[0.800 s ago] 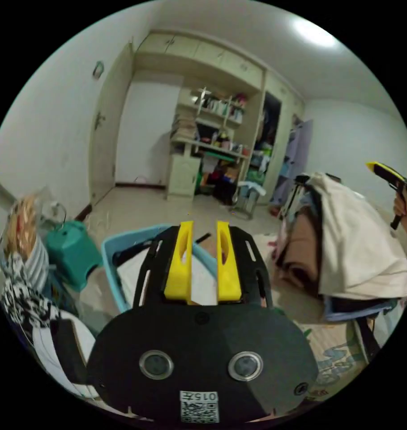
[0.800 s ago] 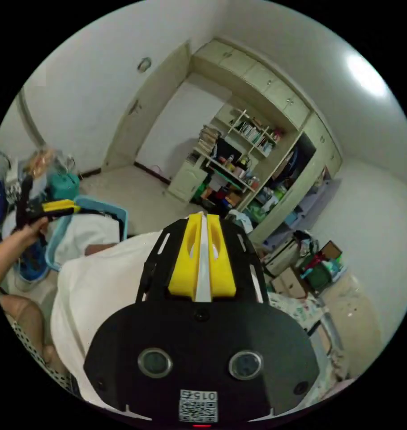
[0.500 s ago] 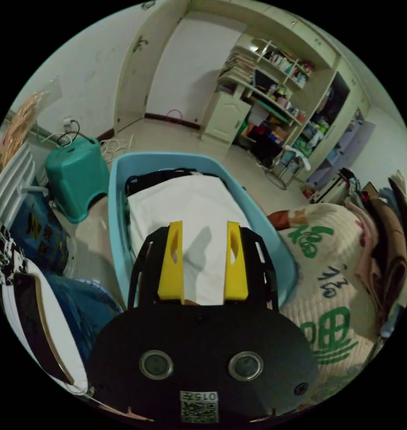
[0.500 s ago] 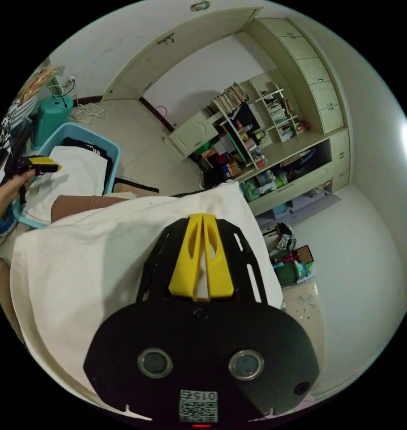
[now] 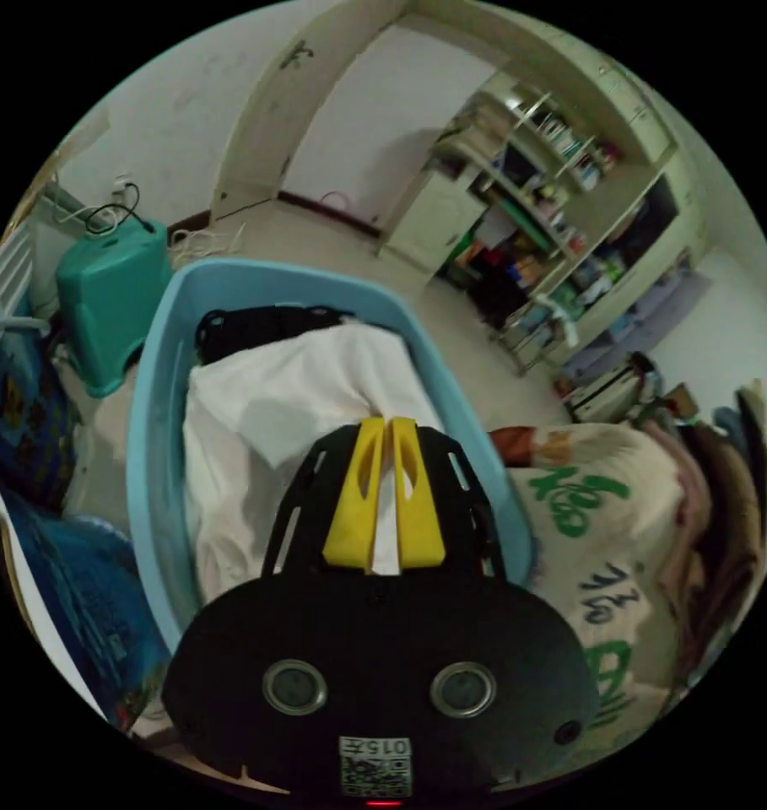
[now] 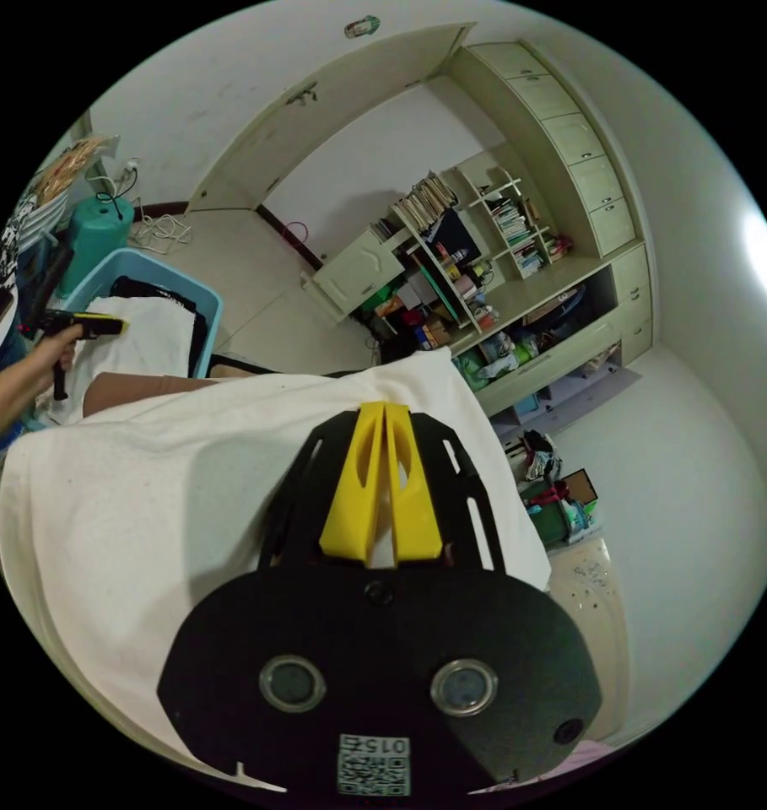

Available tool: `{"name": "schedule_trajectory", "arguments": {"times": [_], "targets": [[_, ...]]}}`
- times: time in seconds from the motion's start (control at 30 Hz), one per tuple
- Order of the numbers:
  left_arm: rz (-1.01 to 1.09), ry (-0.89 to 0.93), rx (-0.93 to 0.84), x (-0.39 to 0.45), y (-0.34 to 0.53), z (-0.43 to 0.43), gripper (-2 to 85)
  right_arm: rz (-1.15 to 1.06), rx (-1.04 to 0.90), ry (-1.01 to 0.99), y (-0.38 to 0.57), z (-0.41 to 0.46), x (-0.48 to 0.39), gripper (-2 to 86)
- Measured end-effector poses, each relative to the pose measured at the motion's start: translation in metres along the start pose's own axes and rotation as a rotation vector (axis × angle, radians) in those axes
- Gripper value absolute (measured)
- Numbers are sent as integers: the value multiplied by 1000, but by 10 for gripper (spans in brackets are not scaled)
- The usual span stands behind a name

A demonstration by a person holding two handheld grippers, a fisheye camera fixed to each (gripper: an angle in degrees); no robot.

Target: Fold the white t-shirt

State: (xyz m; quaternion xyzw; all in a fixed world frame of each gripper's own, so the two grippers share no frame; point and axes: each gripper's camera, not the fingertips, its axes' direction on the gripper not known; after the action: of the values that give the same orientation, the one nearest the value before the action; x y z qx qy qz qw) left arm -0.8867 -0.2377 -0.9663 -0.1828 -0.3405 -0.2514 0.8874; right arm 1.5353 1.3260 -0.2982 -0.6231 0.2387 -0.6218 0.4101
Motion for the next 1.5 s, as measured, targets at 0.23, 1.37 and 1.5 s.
{"name": "schedule_trajectory", "arguments": {"times": [0.23,1.37,1.5], "targets": [[269,421,428,164,90,-256,6,77,34,-62,3,-81,119,-7],[324,1344,-1465,737,743,-233,-9,553,-211,-654,324,-611,676,-10],[366,1327,-1544,761,778,-230,-9,736,-151,-574,325,-638,736,-7]]}}
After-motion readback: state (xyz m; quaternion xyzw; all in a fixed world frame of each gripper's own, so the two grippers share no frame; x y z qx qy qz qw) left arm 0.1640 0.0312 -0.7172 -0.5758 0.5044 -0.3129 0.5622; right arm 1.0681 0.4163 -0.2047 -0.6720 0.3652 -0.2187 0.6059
